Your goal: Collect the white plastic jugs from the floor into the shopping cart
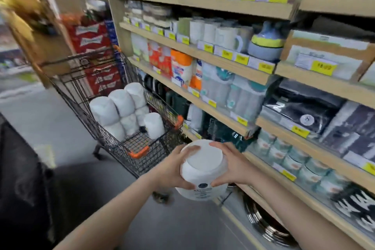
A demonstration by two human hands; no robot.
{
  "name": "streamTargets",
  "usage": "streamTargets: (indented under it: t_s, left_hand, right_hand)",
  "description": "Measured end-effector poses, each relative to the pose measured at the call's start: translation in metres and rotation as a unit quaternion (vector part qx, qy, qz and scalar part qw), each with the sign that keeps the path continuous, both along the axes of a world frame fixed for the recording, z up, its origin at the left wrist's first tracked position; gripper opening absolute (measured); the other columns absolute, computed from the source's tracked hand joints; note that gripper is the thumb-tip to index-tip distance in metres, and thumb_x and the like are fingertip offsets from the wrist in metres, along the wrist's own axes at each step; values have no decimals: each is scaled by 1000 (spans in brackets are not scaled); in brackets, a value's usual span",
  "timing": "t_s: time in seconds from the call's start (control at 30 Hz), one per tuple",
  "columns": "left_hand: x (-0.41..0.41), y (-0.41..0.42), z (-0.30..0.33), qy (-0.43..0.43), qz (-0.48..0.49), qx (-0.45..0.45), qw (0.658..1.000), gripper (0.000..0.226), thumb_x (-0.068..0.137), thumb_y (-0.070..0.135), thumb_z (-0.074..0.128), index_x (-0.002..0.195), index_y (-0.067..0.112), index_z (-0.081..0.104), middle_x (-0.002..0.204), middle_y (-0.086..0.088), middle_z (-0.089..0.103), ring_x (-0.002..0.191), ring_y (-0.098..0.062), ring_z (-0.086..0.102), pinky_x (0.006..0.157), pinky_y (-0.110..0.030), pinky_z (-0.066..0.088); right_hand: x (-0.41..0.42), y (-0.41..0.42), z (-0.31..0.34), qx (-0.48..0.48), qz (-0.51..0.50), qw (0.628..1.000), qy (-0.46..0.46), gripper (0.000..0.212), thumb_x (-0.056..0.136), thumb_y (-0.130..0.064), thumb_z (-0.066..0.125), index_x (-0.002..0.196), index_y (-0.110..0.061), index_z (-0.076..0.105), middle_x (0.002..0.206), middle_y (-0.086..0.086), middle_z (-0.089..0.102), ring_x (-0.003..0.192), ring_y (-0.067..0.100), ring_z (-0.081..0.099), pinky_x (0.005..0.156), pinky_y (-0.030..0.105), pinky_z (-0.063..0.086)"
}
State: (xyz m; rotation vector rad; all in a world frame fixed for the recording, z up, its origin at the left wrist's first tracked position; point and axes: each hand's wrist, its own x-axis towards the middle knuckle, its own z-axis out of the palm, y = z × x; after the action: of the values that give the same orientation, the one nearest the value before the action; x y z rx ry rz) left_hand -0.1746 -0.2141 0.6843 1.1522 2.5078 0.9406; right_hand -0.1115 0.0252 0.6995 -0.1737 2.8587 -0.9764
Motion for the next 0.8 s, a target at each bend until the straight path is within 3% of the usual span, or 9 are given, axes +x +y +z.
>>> streamTargets:
  t_s: [0.13, 0.3, 0.43, 0.57, 0.7, 0.8]
  left_hand:
    - [-59, -30, 8, 2, 75, -11, 997, 107, 57, 38, 86, 141, 45, 21, 134, 6, 30, 122, -9, 33, 106, -18, 27]
    - [-120, -77, 7, -6, 129, -2, 992, 106, 58, 34, 87, 136, 52, 17, 132, 11, 28, 119, -2, 28, 100, -7, 21]
    - [-173, -121, 3, -24, 143, -7, 989, 106, 58, 39, 85, 135, 57, 14, 133, 14, 28, 122, -5, 31, 103, -18, 28]
    - [-232, -171, -1, -51, 115, -5, 992, 104, 62, 42, 84, 134, 60, 11, 135, 18, 25, 124, -2, 28, 106, -19, 27]
    - [-295, -220, -1, -66, 60, -34, 995, 105, 64, 38, 85, 143, 46, 16, 137, 18, 24, 121, 1, 25, 103, -15, 23]
    - [-342, -254, -2, -70, 14, -49, 996, 106, 65, 37, 84, 141, 49, 12, 143, 11, 23, 128, -5, 23, 112, -26, 25]
  right_hand:
    - [-90, -25, 6, -16, 55, 998, -1, 109, 47, -45, 90, 133, -53, 24, 122, -9, 26, 119, 6, 29, 107, 26, 27]
    - [-184, -68, 6, -16, 133, 991, -7, 104, 39, -57, 86, 116, -73, 18, 125, -11, 25, 125, 11, 29, 110, 31, 28]
    - [-244, -108, 4, -17, 145, 989, -16, 102, 44, -54, 87, 118, -71, 19, 123, -16, 25, 124, 5, 28, 108, 32, 31]
    - [-295, -159, -3, -22, 128, 991, -10, 99, 46, -53, 86, 122, -63, 23, 132, -18, 29, 126, 3, 29, 104, 28, 31]
    - [-336, -208, -11, -43, 87, 995, -29, 97, 44, -53, 87, 115, -69, 24, 134, -10, 33, 127, 7, 33, 104, 27, 32]
    - [-358, -246, -14, -58, 50, 996, -34, 94, 45, -55, 87, 115, -64, 26, 134, -10, 31, 126, 8, 32, 104, 27, 32]
